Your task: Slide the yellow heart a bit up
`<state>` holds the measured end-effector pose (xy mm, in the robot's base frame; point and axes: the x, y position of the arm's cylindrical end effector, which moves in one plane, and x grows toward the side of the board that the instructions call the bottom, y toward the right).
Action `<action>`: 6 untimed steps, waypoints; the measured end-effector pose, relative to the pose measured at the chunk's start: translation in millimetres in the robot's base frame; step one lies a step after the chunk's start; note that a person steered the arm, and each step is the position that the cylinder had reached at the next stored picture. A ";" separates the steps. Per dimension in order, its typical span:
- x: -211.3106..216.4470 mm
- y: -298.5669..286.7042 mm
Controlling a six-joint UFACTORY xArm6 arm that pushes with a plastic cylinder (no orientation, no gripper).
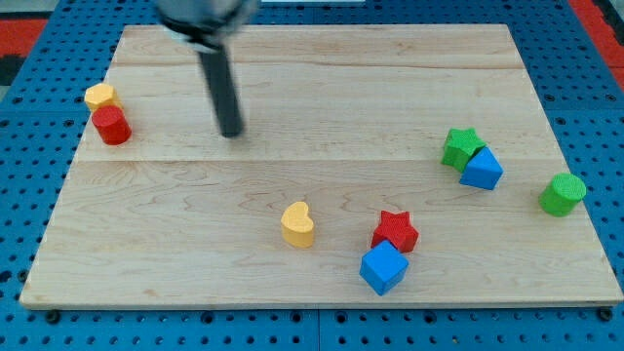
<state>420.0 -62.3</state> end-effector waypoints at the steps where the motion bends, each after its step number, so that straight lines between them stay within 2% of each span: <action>1: 65.1 80.2; 2: 112.3 103.2; 3: 152.7 88.7; 4: 153.3 44.8; 6: 122.3 30.0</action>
